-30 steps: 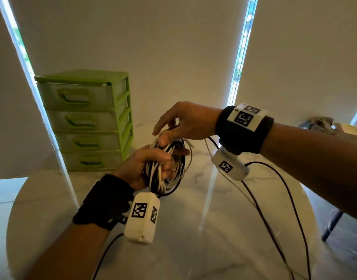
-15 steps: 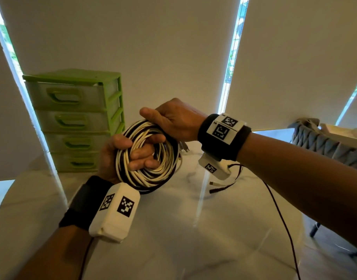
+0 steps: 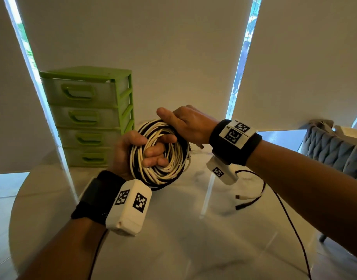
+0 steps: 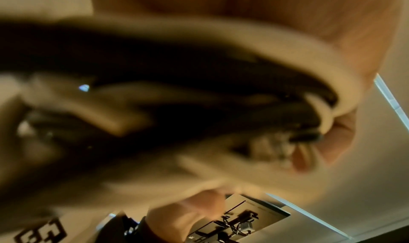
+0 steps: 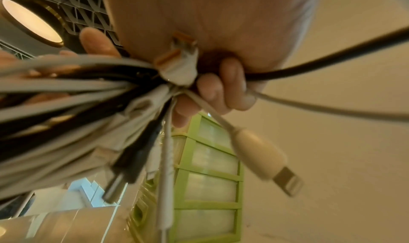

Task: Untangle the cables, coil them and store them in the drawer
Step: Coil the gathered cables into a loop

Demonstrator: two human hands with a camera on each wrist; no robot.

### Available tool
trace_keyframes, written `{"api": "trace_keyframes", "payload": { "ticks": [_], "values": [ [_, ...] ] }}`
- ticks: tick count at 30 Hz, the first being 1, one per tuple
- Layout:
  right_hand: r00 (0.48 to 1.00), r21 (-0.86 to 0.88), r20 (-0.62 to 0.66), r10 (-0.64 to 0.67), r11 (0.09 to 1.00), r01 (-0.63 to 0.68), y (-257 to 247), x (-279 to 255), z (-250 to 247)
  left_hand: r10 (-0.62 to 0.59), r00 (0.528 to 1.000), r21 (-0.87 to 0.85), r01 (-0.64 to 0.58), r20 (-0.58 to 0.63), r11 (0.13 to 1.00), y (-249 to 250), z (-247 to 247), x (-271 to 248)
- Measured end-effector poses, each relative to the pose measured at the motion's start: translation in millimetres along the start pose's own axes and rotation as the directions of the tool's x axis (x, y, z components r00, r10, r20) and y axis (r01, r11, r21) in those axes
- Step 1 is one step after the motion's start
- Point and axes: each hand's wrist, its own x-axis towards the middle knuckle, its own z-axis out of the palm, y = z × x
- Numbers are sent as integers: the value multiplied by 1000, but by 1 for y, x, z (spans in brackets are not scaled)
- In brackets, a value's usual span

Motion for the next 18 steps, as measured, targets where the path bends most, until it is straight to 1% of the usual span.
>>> {"api": "trace_keyframes", "payload": {
  "ticks": [2,4,6,7,9,12,13,14,16,18],
  "values": [
    [1000,6,-3,-16,1000,16,0,-1,-2,-4,1000,-2,4,11,1000,0,0,1],
    [1000,82,-4,-6,997,6,0,-1,-1,-1,1000,5,0,27,1000,1,0,1],
    [999,250,-9,46,967,-42,1,-1,5,6,999,1,-6,47,1000,0,1,1],
    [997,351,-8,80,934,-72,2,-2,8,7,998,-5,-7,56,1000,0,2,1],
    [991,537,5,131,836,-113,4,-4,16,11,998,-22,-9,62,1000,0,2,0],
    [976,671,60,210,715,-196,6,-3,31,21,998,-33,-19,57,999,2,2,-1],
    [965,717,107,239,654,-241,4,-3,34,24,998,-32,-22,55,999,2,2,-2],
    [952,773,161,259,567,-285,3,-4,36,25,998,-29,-23,53,999,2,2,-2],
    [938,854,245,244,404,-328,3,-7,39,22,999,-30,-21,48,999,3,2,-2],
    [932,896,292,215,280,-345,2,-12,41,22,999,-36,-21,41,999,4,2,-2]
  ]
}}
